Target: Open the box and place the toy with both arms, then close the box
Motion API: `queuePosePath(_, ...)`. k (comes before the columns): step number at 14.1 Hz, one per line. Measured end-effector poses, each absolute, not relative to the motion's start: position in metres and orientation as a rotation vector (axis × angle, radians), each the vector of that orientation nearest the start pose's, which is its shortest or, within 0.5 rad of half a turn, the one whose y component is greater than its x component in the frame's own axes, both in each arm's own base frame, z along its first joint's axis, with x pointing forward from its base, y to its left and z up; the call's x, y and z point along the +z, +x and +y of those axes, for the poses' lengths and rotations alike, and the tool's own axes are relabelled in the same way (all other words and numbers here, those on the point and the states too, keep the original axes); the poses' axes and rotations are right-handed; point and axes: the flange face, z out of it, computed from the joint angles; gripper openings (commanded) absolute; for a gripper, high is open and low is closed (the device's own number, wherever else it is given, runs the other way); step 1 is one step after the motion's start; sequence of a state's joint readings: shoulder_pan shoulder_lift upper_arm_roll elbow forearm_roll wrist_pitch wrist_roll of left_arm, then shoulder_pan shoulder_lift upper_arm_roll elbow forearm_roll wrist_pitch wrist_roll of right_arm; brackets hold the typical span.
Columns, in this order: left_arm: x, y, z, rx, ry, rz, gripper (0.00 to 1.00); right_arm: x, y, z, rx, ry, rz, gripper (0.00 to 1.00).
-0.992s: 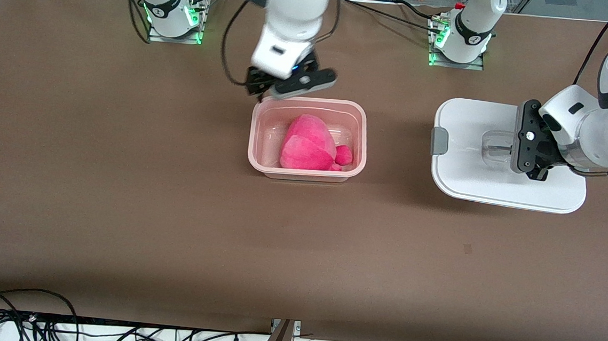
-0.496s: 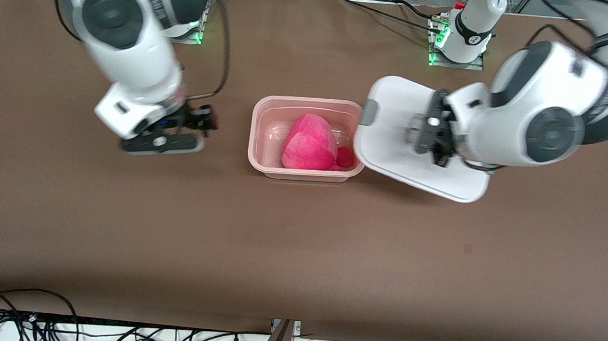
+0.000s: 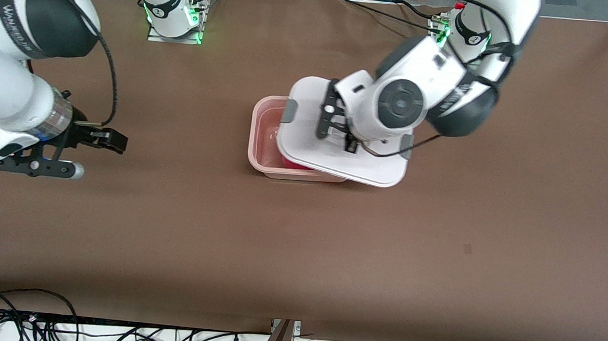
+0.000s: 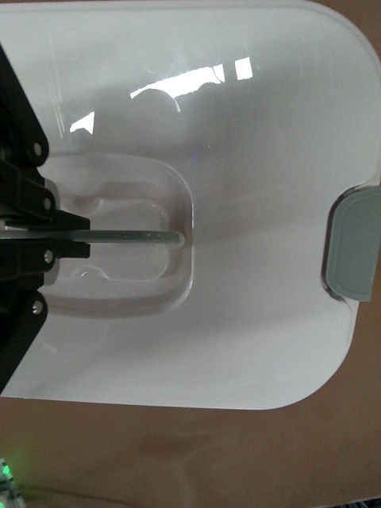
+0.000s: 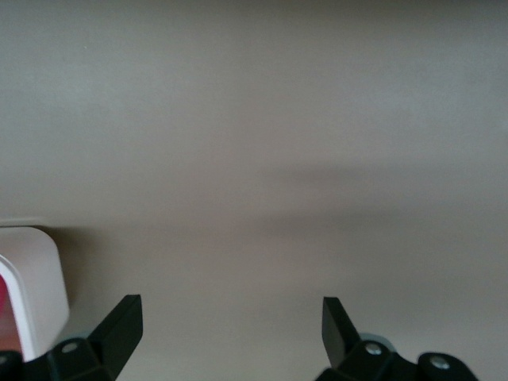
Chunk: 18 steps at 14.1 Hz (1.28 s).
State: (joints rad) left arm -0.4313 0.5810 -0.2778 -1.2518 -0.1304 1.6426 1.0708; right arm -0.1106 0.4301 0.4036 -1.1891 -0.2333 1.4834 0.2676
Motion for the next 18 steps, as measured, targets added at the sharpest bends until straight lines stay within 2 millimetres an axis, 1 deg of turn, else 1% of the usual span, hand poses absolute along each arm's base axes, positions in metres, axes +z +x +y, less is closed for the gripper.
queuePosePath(2, 0.403, 0.534, -0.469, 0.183, -2.27, 2.548, 0.0, 0.551, 0.654, 0.097, 0.146, -3.232, -0.005, 1.0)
queuePosePath(3, 0.393, 0.528, -0.481, 0.187, -2.285, 2.52, 0.0, 0.551, 0.653, 0.093, 0.161, -3.231, -0.004, 1.0)
queuePosePath(4, 0.385, 0.525, -0.488, 0.192, -2.287, 2.503, 0.0, 0.551, 0.652, 0.091, 0.175, -3.232, -0.003, 1.0)
queuePosePath(7, 0.368, 0.526, -0.491, 0.221, -2.275, 2.485, 0.0, 0.552, 0.65, 0.086, 0.201, -3.231, 0.009, 1.0)
queuePosePath(9, 0.361, 0.523, -0.497, 0.215, -2.285, 2.472, 0.0, 0.553, 0.649, 0.072, 0.224, -3.216, 0.007, 1.0)
queuePosePath(10, 0.359, 0.521, -0.5, 0.214, -2.296, 2.459, 0.0, 0.557, 0.648, 0.062, 0.226, -3.214, -0.019, 1.0)
queuePosePath(13, 0.355, 0.52, -0.504, 0.22, -2.328, 2.424, 0.0, 0.572, 0.636, 0.017, 0.286, -3.226, -0.092, 1.0)
queuePosePath(15, 0.354, 0.52, -0.503, 0.224, -2.349, 2.4, 0.0, 0.581, 0.631, -0.01, 0.296, -3.233, -0.1, 1.0)
queuePosePath(17, 0.353, 0.52, -0.503, 0.233, -2.391, 2.352, 0.0, 0.588, 0.62, -0.031, 0.315, -3.198, -0.094, 1.0)
queuePosePath(18, 0.353, 0.521, -0.502, 0.235, -2.403, 2.338, 0.0, 0.59, 0.611, -0.038, 0.327, -3.166, -0.074, 1.0)
